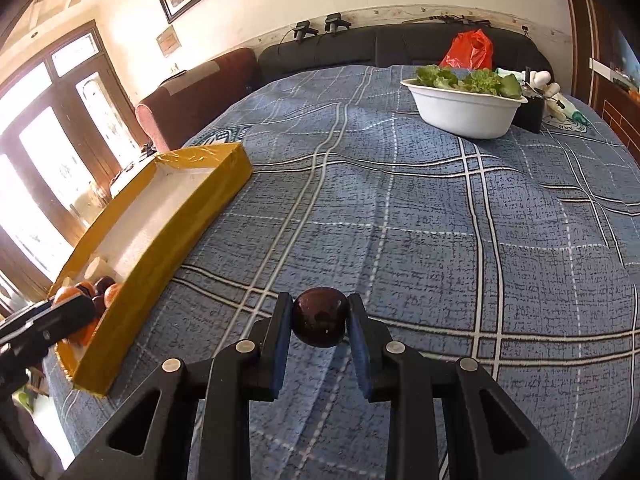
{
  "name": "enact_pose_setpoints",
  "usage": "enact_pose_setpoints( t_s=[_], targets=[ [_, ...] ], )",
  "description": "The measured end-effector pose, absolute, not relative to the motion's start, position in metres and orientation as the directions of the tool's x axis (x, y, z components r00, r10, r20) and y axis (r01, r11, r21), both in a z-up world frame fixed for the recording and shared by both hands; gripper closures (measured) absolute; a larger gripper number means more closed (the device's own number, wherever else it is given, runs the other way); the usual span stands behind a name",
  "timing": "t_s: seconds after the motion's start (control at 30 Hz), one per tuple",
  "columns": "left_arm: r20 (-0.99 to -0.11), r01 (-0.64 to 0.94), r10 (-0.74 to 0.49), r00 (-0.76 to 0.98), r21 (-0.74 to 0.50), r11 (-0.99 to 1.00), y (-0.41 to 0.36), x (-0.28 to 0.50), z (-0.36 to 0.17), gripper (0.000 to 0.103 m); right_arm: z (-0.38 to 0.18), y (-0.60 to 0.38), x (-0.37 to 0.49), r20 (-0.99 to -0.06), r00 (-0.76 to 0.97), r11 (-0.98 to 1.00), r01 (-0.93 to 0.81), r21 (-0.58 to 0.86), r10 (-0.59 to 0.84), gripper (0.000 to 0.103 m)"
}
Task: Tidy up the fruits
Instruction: 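Carry the plum and tangerine into the tray and open both tools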
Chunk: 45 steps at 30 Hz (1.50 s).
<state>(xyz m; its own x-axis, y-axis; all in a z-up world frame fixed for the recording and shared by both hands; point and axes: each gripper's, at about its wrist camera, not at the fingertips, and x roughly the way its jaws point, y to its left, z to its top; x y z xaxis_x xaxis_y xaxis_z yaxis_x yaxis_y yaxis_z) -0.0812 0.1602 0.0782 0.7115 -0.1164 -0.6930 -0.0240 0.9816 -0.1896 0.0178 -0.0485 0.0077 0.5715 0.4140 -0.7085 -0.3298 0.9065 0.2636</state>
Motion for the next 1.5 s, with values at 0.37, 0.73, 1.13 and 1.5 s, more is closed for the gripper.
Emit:
enact_pose_setpoints(
  t_s=[0.37,0.73,1.13,1.5],
  targets=[
    [-0.681,-0.106,-0.016,0.732,-0.137,0.985,0.229,-0.077,0.1,0.067,0.075,0.0,0.004,-0.64,0.504,0.804,-0.478,0.352,0.58,0.072],
    [-0.721,-0.199,0.018,0.692,-0.167,0.966,0.286,-0.043,0.075,0.066,0.059,0.094,0.03,-0.69,0.356,0.741,-0.542,0.396,0.63,0.072],
    [-0.726,-0.227,0.037,0.686,-0.165,0.96,0.291,-0.046,0.07,0.066,0.053,0.114,0.031,-0.718,0.366,0.757,-0.559,0.339,0.592,0.072],
    [-0.716,-0.203,0.03,0.698,-0.157,0.967,0.268,-0.057,0.081,0.066,0.053,0.091,0.016,-0.711,0.376,0.765,-0.538,0.354,0.594,0.071]
  ],
)
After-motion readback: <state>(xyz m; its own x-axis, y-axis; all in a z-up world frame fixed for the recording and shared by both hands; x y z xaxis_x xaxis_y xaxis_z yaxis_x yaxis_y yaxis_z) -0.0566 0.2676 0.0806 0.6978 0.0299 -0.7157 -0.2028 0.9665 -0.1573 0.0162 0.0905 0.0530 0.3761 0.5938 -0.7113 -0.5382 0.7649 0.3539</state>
